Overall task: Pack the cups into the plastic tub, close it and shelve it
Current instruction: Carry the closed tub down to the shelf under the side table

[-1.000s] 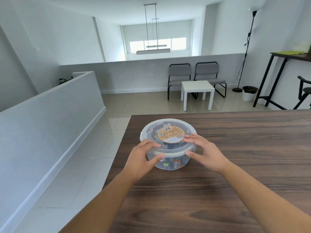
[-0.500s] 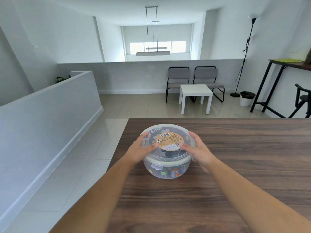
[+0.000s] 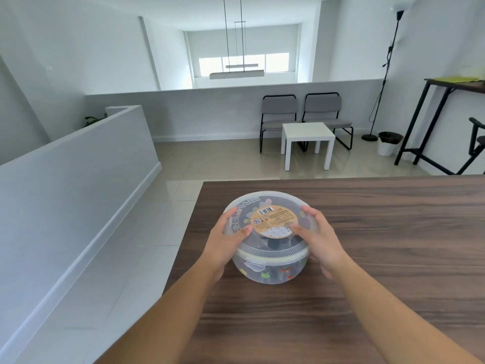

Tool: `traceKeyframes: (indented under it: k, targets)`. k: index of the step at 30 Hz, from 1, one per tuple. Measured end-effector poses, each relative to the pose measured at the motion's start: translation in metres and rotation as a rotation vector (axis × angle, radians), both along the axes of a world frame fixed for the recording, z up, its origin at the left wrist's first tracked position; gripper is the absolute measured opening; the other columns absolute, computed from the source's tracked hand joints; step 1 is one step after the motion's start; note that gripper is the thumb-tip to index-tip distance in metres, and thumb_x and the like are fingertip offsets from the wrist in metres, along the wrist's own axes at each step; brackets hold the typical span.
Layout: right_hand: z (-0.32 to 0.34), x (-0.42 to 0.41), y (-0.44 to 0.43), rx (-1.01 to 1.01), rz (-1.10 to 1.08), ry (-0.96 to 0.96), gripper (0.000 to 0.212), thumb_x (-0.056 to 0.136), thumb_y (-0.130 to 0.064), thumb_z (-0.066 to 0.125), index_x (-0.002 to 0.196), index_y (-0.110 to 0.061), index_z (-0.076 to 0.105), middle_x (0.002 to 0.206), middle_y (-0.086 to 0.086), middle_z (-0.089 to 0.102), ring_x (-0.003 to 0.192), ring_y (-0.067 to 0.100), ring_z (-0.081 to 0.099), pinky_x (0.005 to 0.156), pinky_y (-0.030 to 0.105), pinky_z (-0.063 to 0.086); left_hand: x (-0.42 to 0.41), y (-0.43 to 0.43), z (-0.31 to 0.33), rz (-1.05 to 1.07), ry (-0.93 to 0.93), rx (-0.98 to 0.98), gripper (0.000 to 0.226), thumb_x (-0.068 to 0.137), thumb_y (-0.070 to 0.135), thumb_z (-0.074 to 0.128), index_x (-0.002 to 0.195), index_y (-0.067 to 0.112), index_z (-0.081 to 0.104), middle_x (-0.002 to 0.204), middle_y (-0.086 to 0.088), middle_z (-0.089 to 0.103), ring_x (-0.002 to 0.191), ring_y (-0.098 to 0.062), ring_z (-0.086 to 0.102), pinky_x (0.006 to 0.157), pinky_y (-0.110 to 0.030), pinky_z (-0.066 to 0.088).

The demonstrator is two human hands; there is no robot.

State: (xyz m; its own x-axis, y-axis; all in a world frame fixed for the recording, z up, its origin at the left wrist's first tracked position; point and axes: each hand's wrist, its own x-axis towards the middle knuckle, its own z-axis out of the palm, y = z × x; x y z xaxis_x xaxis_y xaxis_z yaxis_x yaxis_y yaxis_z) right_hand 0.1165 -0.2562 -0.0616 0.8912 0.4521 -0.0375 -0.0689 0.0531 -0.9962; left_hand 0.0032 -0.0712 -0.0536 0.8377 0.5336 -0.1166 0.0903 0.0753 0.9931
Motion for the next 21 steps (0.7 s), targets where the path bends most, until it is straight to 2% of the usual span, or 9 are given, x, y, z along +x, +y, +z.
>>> traceKeyframes:
  k: [5,8,10,14,18,21]
  targets:
    - [0.008,-0.011,0.005,-0.053,0.067,-0.010,0.051,0.083,-0.020,0.069,0.125,-0.039,0.048,0.128,-0.007,0.055,0.114,0.022,0.057,0.095,0.050,0.050,-0.024,-0.016,0.008,0.138,-0.035,-0.011,0.059,0.072,0.021,0.078,0.121,0.041,0.051,0.122,0.004,0.056,0.106,-0.021,0.060,0.087,-0.044,0.054]
    - [0.016,-0.026,0.022,-0.063,0.190,-0.042,0.055,0.081,-0.025,0.071,0.127,-0.044,0.047,0.135,-0.012,0.049,0.121,0.019,0.051,0.101,0.050,0.044,-0.056,-0.017,0.020,0.266,-0.068,-0.009,0.058,0.071,0.021,0.079,0.118,0.040,0.051,0.120,-0.001,0.058,0.099,-0.026,0.065,0.081,-0.046,0.056]
    - [0.022,-0.041,0.039,-0.049,0.279,-0.080,0.056,0.080,-0.026,0.072,0.127,-0.045,0.047,0.137,-0.014,0.046,0.125,0.016,0.046,0.104,0.049,0.041,-0.086,-0.016,0.027,0.368,-0.090,0.021,0.058,0.070,0.022,0.079,0.118,0.042,0.050,0.119,0.000,0.058,0.095,-0.024,0.066,0.078,-0.042,0.058]
    - [0.029,-0.100,0.082,-0.010,0.526,-0.156,0.058,0.079,-0.026,0.074,0.128,-0.044,0.047,0.136,-0.017,0.044,0.128,0.009,0.040,0.108,0.041,0.036,-0.174,-0.017,0.032,0.600,-0.124,0.073,0.066,0.069,0.024,0.080,0.126,0.034,0.049,0.128,0.002,0.055,0.110,-0.019,0.058,0.092,-0.039,0.051]
    - [0.033,-0.192,0.123,0.044,0.790,-0.213,0.061,0.077,-0.028,0.075,0.128,-0.045,0.046,0.132,-0.018,0.043,0.120,0.002,0.042,0.099,0.029,0.037,-0.284,-0.026,0.037,0.873,-0.092,0.119,0.063,0.068,0.028,0.080,0.123,0.037,0.051,0.126,0.003,0.056,0.108,-0.012,0.058,0.092,-0.033,0.048]
    - [0.033,-0.279,0.146,0.065,0.995,-0.255,0.067,0.077,-0.034,0.075,0.133,-0.046,0.040,0.136,-0.021,0.038,0.124,0.003,0.039,0.104,0.033,0.036,-0.377,-0.043,0.041,1.069,-0.047,0.142,0.065,0.065,0.033,0.081,0.121,0.042,0.051,0.127,0.000,0.056,0.111,-0.019,0.056,0.097,-0.040,0.046]
